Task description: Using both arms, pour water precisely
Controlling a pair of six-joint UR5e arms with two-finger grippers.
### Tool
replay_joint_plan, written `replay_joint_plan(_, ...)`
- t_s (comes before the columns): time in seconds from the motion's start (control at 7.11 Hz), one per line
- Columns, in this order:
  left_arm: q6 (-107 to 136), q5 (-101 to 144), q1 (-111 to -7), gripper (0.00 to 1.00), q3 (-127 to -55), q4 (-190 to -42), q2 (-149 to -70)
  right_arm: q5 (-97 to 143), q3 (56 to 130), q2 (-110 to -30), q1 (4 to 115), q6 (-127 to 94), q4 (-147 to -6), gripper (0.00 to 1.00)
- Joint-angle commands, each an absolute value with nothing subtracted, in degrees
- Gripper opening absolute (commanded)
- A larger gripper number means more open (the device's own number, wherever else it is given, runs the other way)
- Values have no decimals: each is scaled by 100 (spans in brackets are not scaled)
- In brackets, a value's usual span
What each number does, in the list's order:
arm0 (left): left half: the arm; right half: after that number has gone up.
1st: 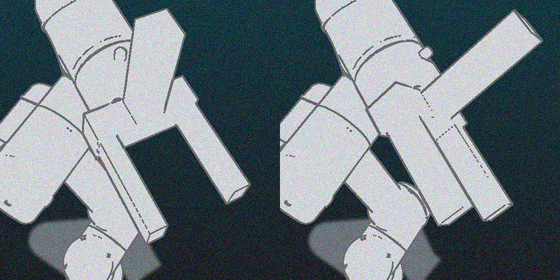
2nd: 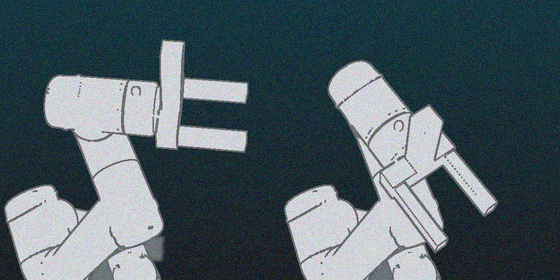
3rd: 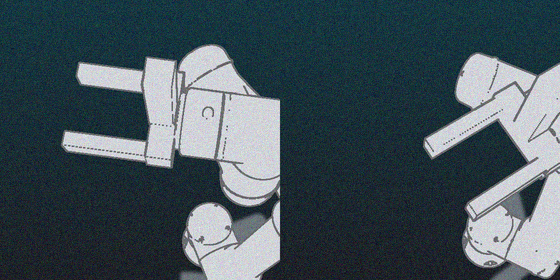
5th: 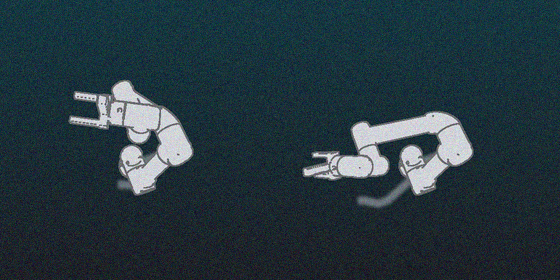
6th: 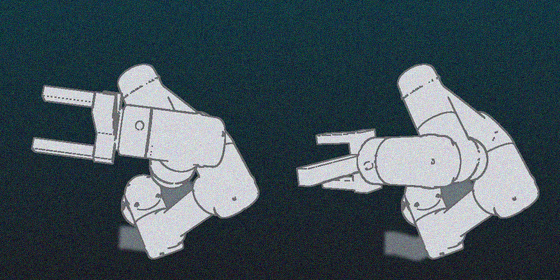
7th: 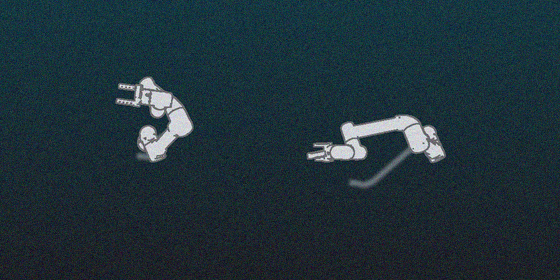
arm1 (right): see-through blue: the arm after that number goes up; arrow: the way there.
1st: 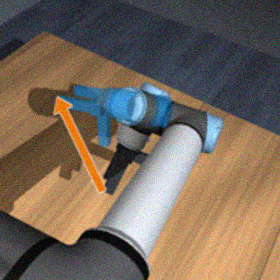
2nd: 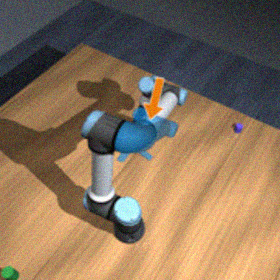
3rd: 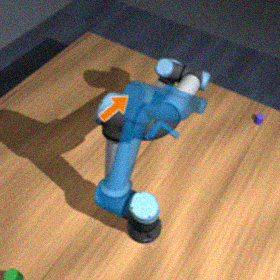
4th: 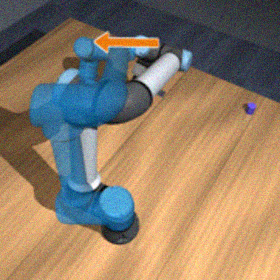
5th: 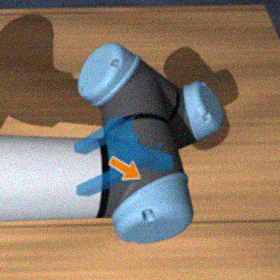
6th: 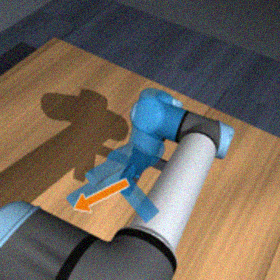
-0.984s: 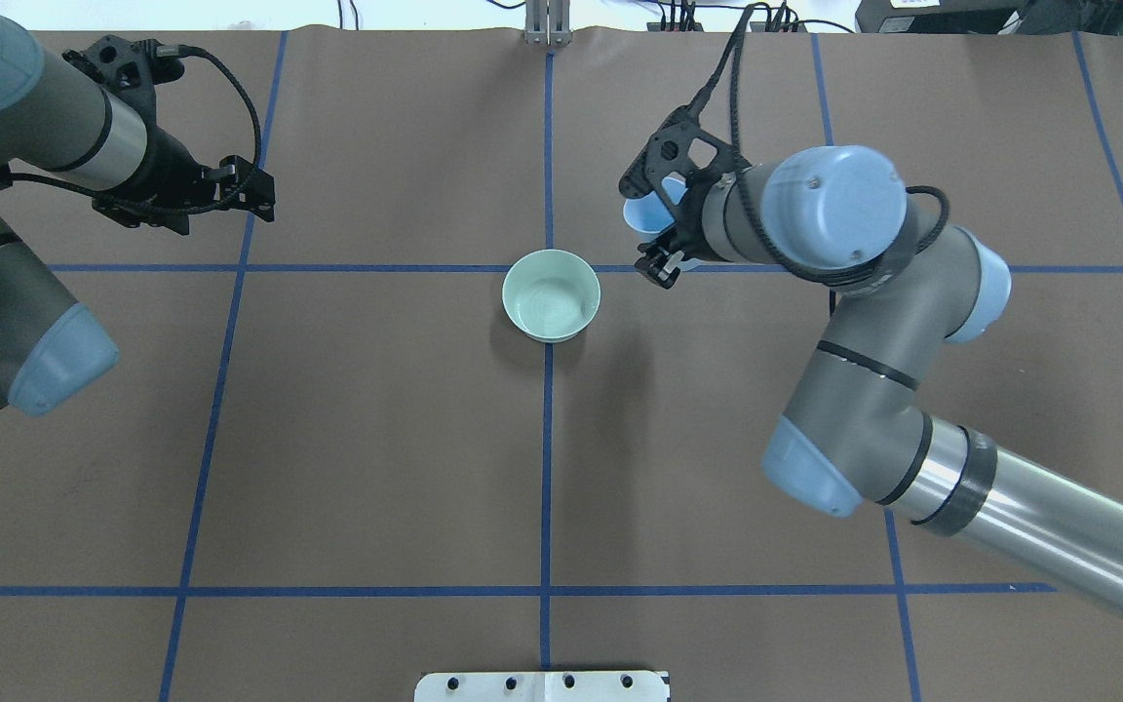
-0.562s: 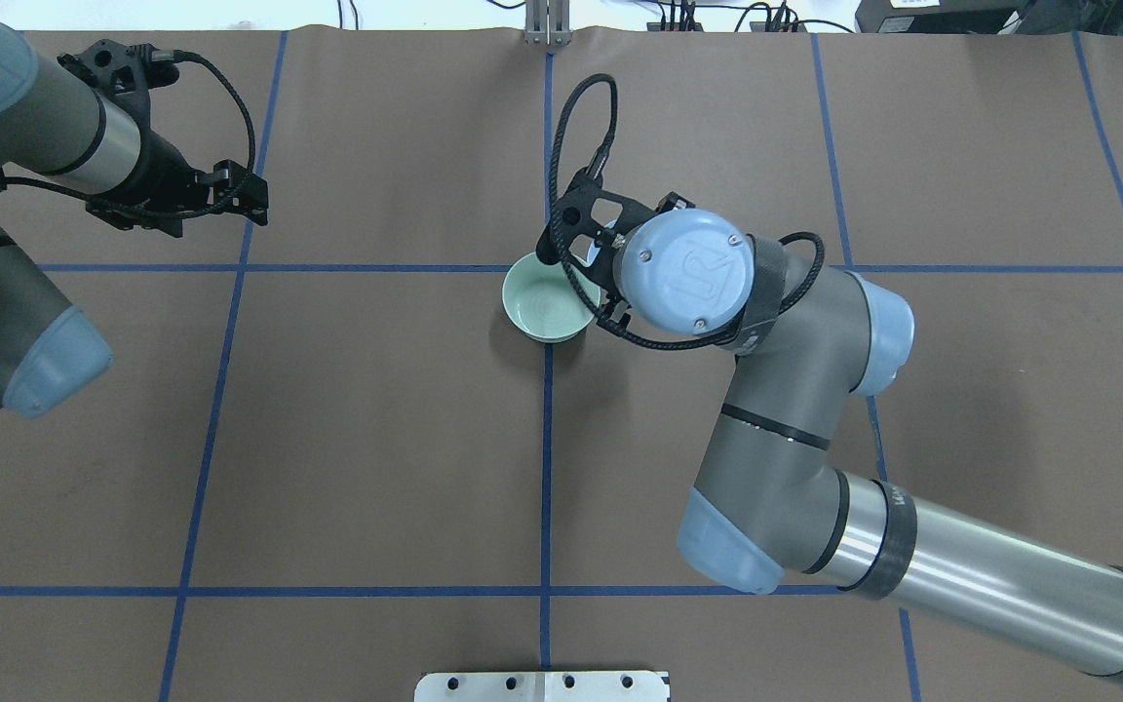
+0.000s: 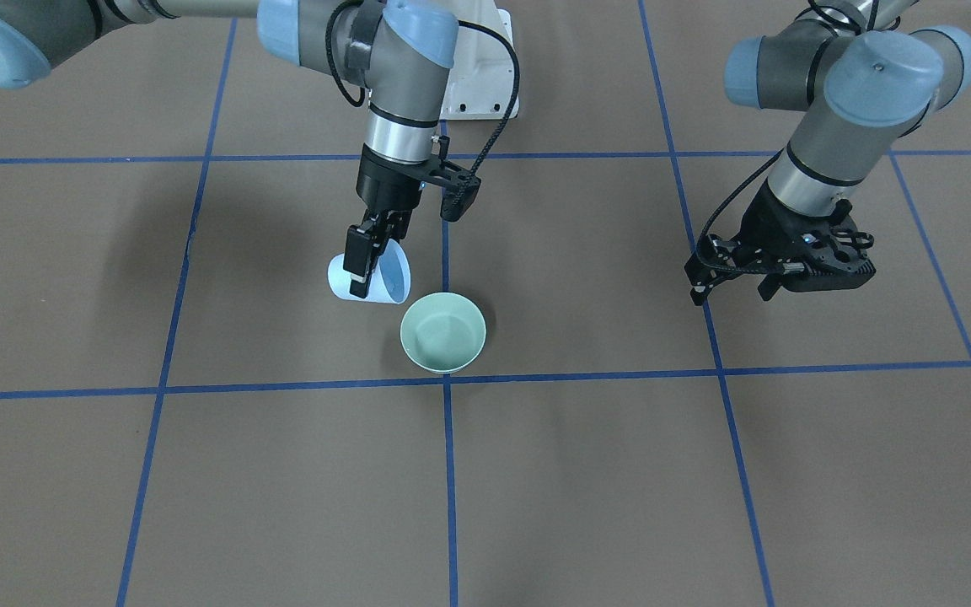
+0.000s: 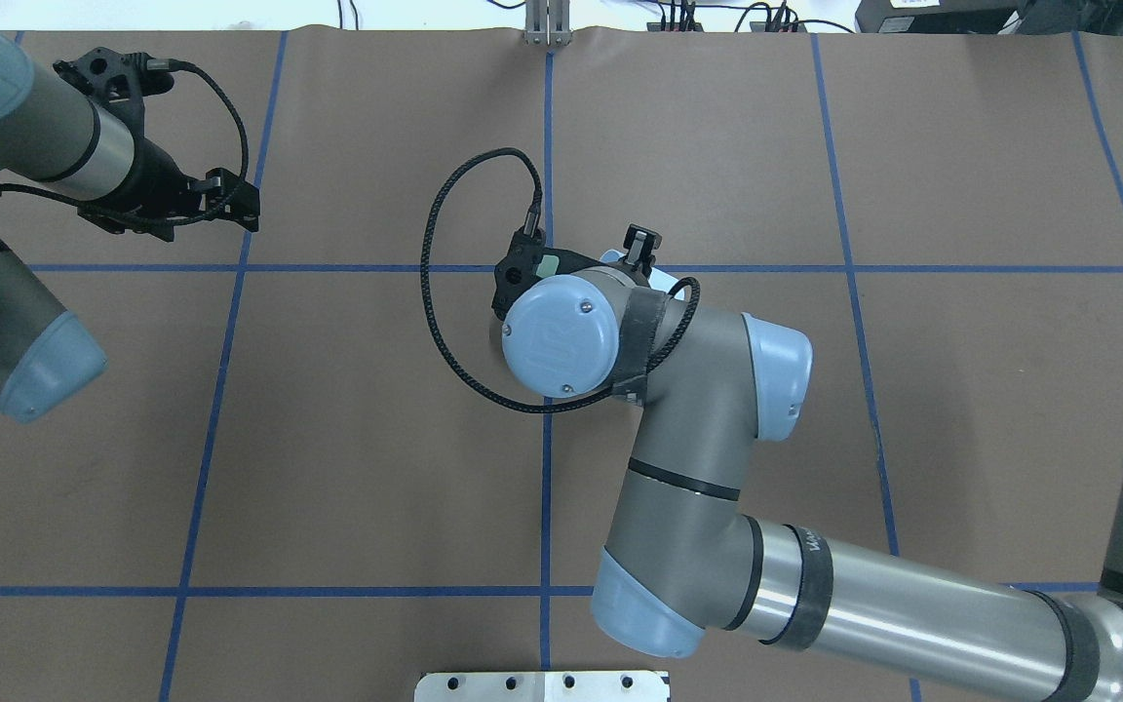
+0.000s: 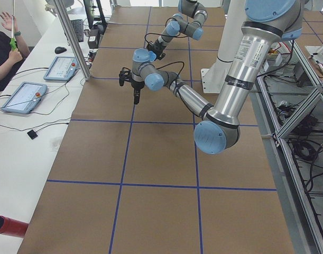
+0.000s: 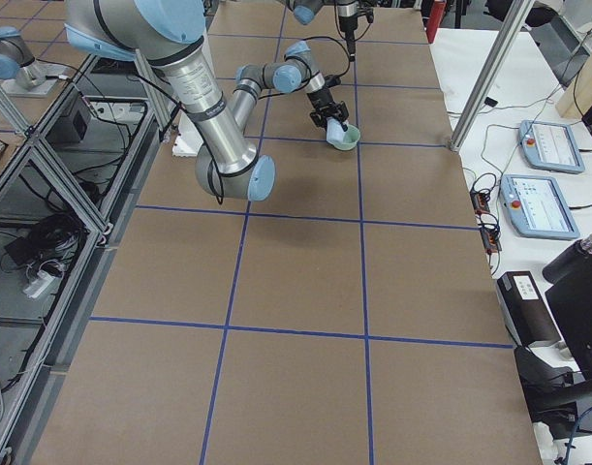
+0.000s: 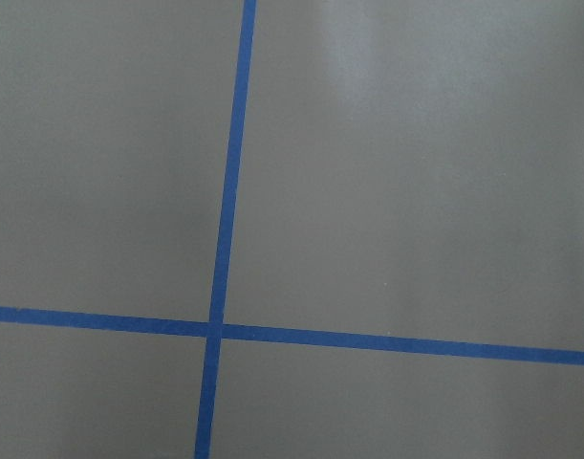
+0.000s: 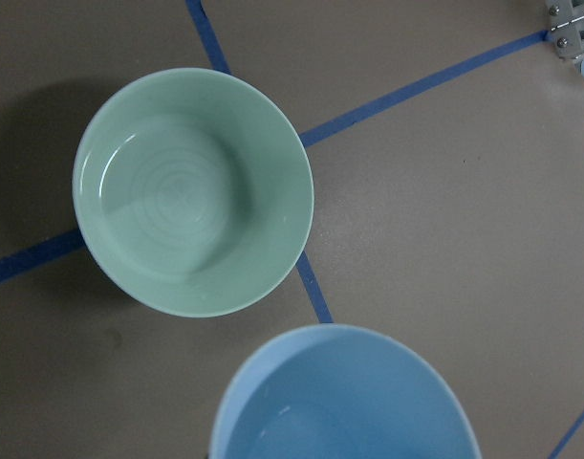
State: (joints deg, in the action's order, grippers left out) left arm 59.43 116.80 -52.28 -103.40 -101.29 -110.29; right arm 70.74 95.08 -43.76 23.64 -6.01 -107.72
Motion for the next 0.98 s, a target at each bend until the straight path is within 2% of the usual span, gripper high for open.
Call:
replay_joint_plan(0.0, 5854, 11681, -5221, 100, -10327, -10169, -10960, 6708, 8888, -3965, 2277, -580, -11030, 0)
replay_joint_plan(0.42, 5810, 11681, -5212, 100, -10301, -10186, -10916, 6400, 8640, -3964, 2259, -571, -11039, 0)
replay_joint_plan(0.84, 5801, 11681, -5212, 100, -10240, -10195, -10907, 5856, 8122, -3569, 2137, -580, -11373, 0)
